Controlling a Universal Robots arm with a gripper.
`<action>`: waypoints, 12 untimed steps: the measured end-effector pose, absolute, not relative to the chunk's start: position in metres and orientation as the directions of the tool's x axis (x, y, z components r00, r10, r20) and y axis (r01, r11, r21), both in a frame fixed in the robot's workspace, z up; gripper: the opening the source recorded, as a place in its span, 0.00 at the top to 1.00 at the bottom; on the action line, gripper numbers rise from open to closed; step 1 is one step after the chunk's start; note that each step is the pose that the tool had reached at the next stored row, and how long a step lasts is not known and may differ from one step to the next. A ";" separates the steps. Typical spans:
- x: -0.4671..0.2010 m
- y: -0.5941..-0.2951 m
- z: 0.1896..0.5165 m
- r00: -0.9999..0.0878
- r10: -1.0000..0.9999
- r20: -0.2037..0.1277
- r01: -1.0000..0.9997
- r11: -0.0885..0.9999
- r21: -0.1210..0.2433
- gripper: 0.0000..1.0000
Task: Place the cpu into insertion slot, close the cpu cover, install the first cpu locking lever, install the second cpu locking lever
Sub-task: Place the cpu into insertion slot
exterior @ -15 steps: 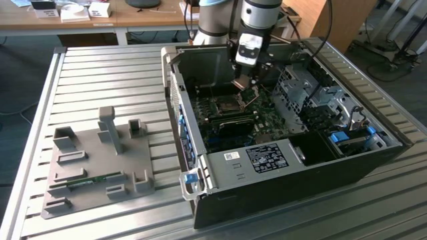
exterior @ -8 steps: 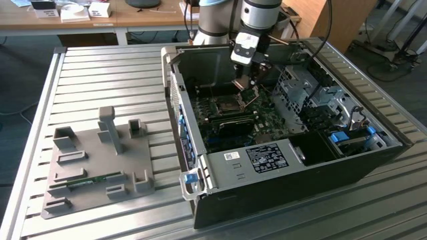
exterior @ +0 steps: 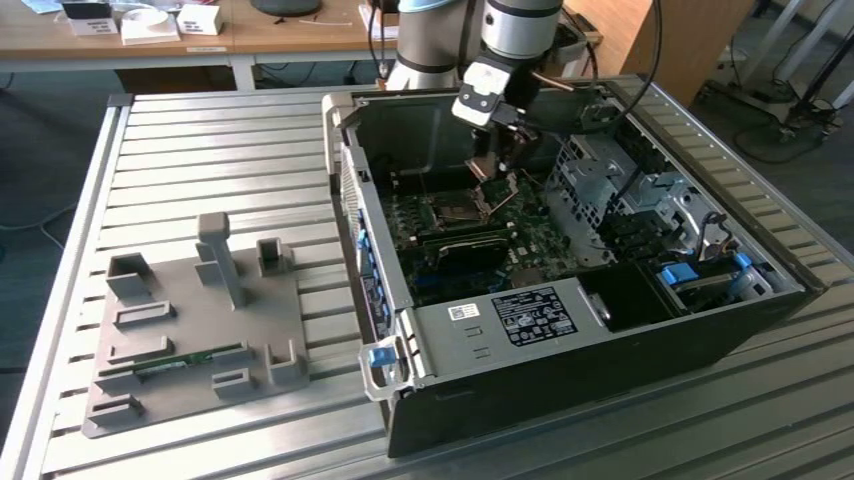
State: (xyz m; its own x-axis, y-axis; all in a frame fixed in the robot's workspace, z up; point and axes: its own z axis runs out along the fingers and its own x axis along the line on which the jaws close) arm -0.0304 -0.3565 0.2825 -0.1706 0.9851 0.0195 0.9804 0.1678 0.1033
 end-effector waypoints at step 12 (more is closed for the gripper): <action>-0.030 -0.356 0.282 -0.123 0.992 0.020 0.987 0.120 0.103 0.46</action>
